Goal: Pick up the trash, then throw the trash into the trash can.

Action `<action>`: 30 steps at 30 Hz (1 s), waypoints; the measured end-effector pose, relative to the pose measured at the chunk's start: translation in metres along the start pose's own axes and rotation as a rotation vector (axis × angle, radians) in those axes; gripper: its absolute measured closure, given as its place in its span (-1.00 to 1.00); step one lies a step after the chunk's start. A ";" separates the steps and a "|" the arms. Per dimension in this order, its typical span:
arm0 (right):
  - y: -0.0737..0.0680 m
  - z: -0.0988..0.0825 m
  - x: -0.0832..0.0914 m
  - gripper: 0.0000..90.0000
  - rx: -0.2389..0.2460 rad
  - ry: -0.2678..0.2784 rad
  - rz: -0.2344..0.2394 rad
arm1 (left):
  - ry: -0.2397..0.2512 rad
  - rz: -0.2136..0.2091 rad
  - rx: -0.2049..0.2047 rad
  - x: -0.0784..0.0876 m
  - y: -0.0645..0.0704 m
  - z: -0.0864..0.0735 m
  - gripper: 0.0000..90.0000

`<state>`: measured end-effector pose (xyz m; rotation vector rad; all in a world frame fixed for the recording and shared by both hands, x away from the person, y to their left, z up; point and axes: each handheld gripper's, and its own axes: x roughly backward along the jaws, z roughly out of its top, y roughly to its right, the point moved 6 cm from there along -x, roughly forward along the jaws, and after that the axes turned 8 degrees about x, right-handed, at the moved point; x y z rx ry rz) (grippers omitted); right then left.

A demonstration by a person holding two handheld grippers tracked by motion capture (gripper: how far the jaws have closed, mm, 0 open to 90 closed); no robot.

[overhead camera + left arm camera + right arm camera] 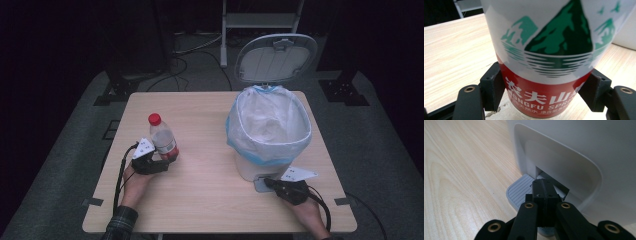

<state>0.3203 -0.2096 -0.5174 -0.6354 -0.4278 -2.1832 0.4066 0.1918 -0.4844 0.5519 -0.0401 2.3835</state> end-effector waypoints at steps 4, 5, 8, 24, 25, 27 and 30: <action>0.000 0.000 0.000 1.00 0.000 0.000 0.000 | 0.009 -0.012 -0.005 0.004 0.003 0.004 -0.35; 0.000 0.000 0.000 1.00 0.000 0.000 0.000 | 0.009 -0.014 -0.005 0.005 0.004 0.005 -0.35; 0.000 0.000 0.000 1.00 -0.001 0.000 0.000 | 0.009 -0.025 0.000 0.007 0.006 0.007 -0.35; 0.000 0.000 0.000 1.00 -0.001 0.000 0.000 | 0.046 -0.071 0.043 0.018 0.012 0.015 -0.34; 0.000 0.000 0.000 1.00 -0.001 0.000 0.000 | 0.046 -0.071 0.043 0.018 0.012 0.015 -0.34; 0.000 0.000 0.000 1.00 -0.003 -0.001 0.000 | 0.052 -0.079 0.049 0.019 0.013 0.017 -0.34; 0.000 0.000 0.000 1.00 -0.003 -0.001 0.000 | 0.043 -0.093 0.050 0.020 0.014 0.019 -0.34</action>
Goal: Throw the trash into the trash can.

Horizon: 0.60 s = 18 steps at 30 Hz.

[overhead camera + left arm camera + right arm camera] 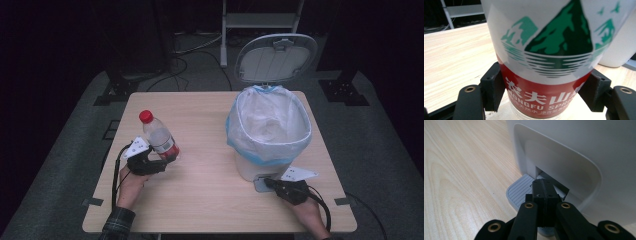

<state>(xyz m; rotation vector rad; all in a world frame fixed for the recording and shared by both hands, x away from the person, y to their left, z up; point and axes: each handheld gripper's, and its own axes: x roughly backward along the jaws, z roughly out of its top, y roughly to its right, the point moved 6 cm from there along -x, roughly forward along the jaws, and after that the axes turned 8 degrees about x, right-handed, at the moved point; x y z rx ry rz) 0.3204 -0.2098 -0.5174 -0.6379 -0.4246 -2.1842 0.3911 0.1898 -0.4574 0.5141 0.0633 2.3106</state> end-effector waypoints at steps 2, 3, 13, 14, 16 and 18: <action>0.000 0.000 0.000 1.00 0.002 0.000 0.000 | -0.004 -0.004 -0.005 0.000 0.001 0.001 -0.34; 0.000 0.000 0.000 1.00 0.001 0.000 0.000 | 0.002 -0.019 -0.010 0.000 0.006 0.005 -0.34; 0.000 0.000 0.000 1.00 -0.003 0.000 0.001 | 0.014 -0.072 -0.014 -0.001 0.021 0.020 -0.34; 0.000 0.000 0.000 1.00 -0.003 0.000 0.001 | 0.014 -0.072 -0.014 -0.001 0.021 0.020 -0.34; 0.000 0.000 0.000 1.00 -0.001 0.000 0.000 | 0.024 -0.082 -0.010 -0.001 0.024 0.024 -0.34; 0.000 0.000 0.000 1.00 0.000 0.000 0.000 | 0.026 -0.086 -0.011 -0.001 0.025 0.026 -0.34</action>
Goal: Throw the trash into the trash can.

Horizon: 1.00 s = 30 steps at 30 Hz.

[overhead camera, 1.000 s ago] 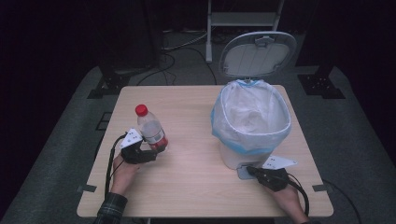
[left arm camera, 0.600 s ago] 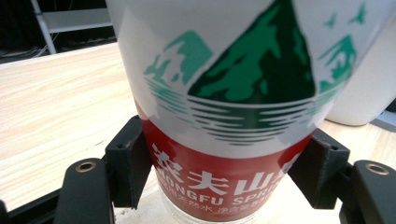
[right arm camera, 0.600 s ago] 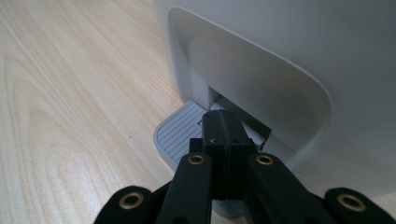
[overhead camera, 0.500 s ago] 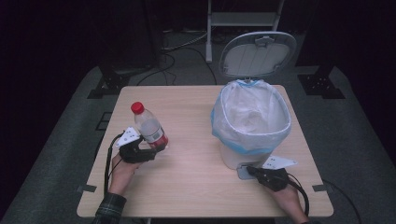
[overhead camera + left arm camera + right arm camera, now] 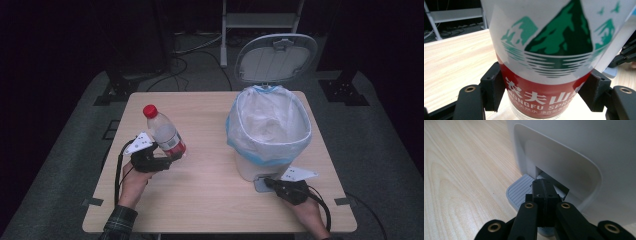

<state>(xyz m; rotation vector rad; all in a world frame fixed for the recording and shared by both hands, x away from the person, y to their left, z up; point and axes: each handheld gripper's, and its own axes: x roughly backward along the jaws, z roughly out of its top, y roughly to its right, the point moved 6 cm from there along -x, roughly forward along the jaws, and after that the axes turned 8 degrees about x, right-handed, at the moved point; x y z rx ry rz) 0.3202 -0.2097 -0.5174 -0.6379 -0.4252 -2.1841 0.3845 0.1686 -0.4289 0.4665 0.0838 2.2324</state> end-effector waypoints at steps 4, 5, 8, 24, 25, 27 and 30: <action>0.000 0.000 0.000 1.00 0.001 0.001 -0.001 | 0.011 -0.016 0.006 0.000 0.004 0.005 -0.34; 0.000 0.000 0.000 1.00 0.001 0.001 -0.001 | 0.012 -0.018 0.000 0.000 0.005 0.007 -0.34; 0.000 0.000 0.000 1.00 0.000 0.001 -0.001 | 0.018 -0.027 -0.004 0.001 0.008 0.012 -0.34; 0.000 0.000 0.000 1.00 -0.003 0.001 -0.001 | 0.074 -0.067 0.007 0.007 0.017 0.039 -0.34; 0.000 0.000 0.000 1.00 -0.001 0.002 -0.002 | 0.074 -0.067 0.007 0.007 0.017 0.039 -0.34; 0.000 0.000 0.000 1.00 -0.001 0.002 -0.003 | 0.084 -0.071 0.003 0.007 0.018 0.044 -0.34; 0.000 0.000 0.000 1.00 -0.003 0.002 -0.002 | 0.095 -0.080 0.009 0.007 0.019 0.048 -0.34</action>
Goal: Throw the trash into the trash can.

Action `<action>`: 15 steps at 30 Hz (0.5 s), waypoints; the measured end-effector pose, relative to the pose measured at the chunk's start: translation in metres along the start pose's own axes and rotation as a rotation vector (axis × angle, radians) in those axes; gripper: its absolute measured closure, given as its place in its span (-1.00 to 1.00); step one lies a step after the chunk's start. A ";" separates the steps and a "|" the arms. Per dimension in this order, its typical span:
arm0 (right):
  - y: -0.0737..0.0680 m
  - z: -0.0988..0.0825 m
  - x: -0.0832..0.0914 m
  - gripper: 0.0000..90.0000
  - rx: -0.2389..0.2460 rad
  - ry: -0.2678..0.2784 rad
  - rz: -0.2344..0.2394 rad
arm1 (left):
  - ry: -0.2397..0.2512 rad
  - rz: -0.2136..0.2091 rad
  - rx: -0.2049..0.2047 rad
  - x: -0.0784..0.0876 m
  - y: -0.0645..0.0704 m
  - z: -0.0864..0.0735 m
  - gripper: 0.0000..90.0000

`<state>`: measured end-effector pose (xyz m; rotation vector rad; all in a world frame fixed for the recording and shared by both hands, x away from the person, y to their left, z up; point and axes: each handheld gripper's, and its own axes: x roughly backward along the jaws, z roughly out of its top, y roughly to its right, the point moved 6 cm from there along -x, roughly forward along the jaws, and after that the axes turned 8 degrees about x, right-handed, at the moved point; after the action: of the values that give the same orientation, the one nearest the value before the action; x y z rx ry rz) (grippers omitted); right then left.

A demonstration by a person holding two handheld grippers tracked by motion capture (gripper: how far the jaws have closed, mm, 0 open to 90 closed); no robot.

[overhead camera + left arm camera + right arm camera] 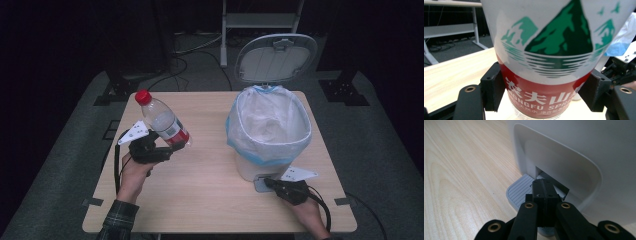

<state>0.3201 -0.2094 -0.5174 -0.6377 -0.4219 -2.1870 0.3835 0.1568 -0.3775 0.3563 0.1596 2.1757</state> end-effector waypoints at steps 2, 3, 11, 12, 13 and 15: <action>0.000 0.000 0.000 1.00 0.000 0.000 -0.001 | 0.005 -0.001 -0.006 0.000 0.000 0.002 -0.34; 0.000 0.000 0.000 1.00 0.000 0.000 0.000 | 0.004 -0.002 -0.007 0.000 0.001 0.003 -0.34; 0.000 0.000 0.000 1.00 -0.001 -0.003 0.002 | 0.019 -0.018 -0.007 -0.002 0.005 0.012 -0.34; 0.000 0.000 0.000 1.00 -0.002 -0.001 0.002 | 0.015 -0.022 -0.015 -0.004 0.007 0.015 -0.34; 0.000 0.000 0.000 1.00 -0.001 -0.003 0.002 | 0.018 -0.022 -0.017 -0.005 0.008 0.017 -0.34; 0.000 0.000 0.000 1.00 -0.002 -0.003 0.000 | 0.017 -0.026 -0.019 -0.006 0.009 0.019 -0.34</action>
<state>0.3202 -0.2097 -0.5176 -0.6418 -0.4218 -2.1869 0.3858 0.1468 -0.3582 0.3237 0.1519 2.1535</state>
